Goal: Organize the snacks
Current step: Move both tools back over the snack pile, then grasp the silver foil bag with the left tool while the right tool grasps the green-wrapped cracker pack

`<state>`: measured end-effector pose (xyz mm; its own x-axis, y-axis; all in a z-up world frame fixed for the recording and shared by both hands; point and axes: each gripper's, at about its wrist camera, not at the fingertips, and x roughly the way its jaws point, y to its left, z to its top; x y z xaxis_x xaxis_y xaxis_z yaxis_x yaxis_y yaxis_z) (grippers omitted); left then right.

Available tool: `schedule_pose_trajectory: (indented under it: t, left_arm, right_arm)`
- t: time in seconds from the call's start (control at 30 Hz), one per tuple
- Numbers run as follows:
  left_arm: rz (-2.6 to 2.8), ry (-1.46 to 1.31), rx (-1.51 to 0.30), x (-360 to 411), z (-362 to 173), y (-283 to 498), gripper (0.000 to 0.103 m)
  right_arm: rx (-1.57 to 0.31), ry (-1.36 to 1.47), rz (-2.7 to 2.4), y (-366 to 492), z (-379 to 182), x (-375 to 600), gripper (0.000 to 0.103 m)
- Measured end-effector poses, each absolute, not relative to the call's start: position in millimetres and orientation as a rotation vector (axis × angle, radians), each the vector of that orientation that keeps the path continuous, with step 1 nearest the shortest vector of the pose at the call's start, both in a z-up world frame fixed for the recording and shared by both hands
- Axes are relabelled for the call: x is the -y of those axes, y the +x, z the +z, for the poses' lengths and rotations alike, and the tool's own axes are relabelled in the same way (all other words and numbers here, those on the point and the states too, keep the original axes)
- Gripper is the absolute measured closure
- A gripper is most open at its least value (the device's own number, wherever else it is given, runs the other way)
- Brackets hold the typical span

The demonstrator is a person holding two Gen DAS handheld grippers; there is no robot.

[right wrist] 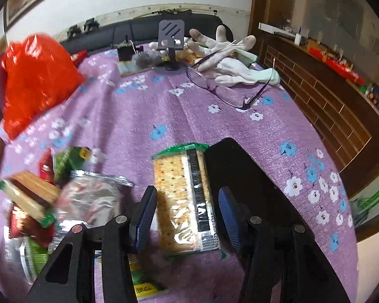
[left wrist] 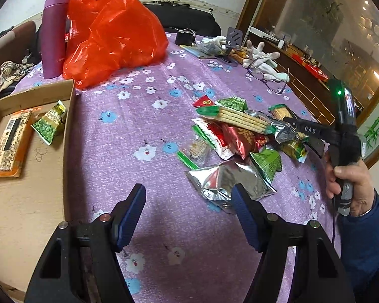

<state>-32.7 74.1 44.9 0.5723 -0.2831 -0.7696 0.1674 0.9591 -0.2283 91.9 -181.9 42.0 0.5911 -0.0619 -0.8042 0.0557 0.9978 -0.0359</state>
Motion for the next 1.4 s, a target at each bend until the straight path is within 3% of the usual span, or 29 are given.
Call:
schedule_pose_trajectory:
  t: [0.3,0.47,0.77,0.9,1.03,1.07,1.2,1.4]
  left_arm:
    - [-0.269,-0.128,-0.951,-66,42,-30,0.033]
    - [-0.348,-0.023,-0.968,-39,37,-28,0.018]
    - [-0.346,0.18,-1.043,8,12,-4,0.016]
    - [-0.335,0.221,-1.031,17,7,7,0.006]
    - [-0.317,0.178,-1.008,15,5,13,0.005]
    - [-0.311,0.176,-0.997,15,5,12,0.006]
    - [-0.308,0.166,-0.965,15,9,5,0.029]
    - [-0.313,0.152,-0.969,15,12,-2,0.042]
  right_arm:
    - [-0.905,-0.038,-0.034,85,35,174,0.053]
    - [-0.901,0.026,0.071,83,33,172,0.054]
    - [-0.863,0.154,0.135,77,38,186,0.054]
    - [-0.847,0.208,0.151,76,41,193,0.054]
    - [-0.826,0.227,0.17,74,45,193,0.054]
    - [-0.821,0.228,0.176,73,46,193,0.054]
    - [-0.798,0.244,0.2,71,50,193,0.054]
    - [-0.781,0.261,0.218,69,52,193,0.054]
